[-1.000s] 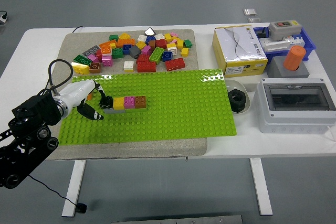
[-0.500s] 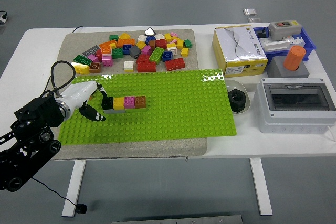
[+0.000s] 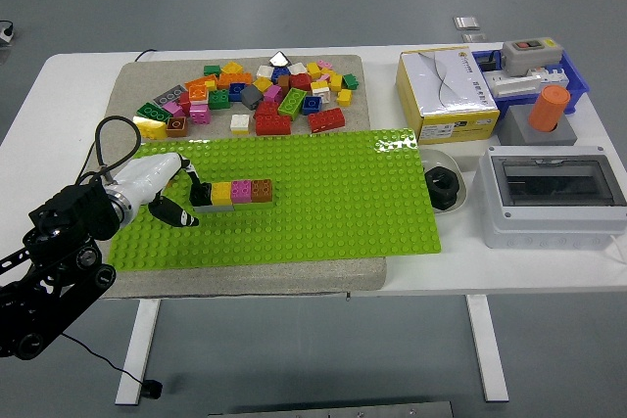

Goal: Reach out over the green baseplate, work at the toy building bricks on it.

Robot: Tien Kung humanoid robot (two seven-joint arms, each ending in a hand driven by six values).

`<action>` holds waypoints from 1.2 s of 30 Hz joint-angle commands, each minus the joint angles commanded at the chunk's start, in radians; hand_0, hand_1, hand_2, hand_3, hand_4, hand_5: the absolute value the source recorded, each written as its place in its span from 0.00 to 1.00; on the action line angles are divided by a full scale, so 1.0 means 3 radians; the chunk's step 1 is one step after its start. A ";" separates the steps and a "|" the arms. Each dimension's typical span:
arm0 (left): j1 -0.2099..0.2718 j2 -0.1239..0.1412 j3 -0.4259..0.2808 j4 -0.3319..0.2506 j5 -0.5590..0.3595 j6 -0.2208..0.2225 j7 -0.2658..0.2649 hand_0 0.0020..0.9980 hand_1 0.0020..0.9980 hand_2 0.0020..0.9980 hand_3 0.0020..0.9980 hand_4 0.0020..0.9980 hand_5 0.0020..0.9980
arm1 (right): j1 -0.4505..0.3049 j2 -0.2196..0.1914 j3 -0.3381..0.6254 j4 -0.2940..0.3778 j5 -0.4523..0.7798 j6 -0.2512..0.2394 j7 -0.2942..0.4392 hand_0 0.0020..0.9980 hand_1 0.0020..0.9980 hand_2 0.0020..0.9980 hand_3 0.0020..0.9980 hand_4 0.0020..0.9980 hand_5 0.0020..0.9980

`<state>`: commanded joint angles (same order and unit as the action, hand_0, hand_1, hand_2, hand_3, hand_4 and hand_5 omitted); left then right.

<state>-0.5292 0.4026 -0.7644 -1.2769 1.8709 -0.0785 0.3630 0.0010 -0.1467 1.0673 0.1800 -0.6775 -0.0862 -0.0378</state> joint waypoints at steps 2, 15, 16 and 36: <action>-0.0001 -0.0001 0.0009 -0.0008 0.0007 0.0009 0.0000 0.23 0.06 0.81 0.56 1.00 0.16 | -0.0001 0.0001 0.0005 0.0000 -0.0006 0.0001 -0.0001 0.63 0.47 0.62 0.71 0.76 0.90; -0.0013 -0.0032 0.0047 0.0052 0.0053 0.0055 -0.0008 0.23 0.06 0.81 0.55 1.00 0.17 | 0.0010 0.0001 0.0007 0.0000 -0.0010 0.0003 0.0001 0.63 0.47 0.62 0.71 0.76 0.90; -0.0013 -0.0032 0.0048 0.0053 0.0054 0.0054 -0.0008 0.23 0.06 0.81 0.55 1.00 0.17 | 0.0010 0.0001 0.0007 0.0000 -0.0009 0.0002 0.0001 0.63 0.47 0.62 0.71 0.76 0.90; -0.0029 0.0095 -0.0142 -0.0089 -0.0125 0.0004 -0.0066 0.23 0.06 0.80 0.56 1.00 0.18 | 0.0003 0.0005 0.0056 0.0000 -0.0051 0.0001 -0.0015 0.63 0.47 0.62 0.71 0.76 0.90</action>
<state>-0.5379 0.4312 -0.8071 -1.3038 1.8335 -0.0773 0.3432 0.0018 -0.1453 1.0842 0.1800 -0.6929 -0.0858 -0.0422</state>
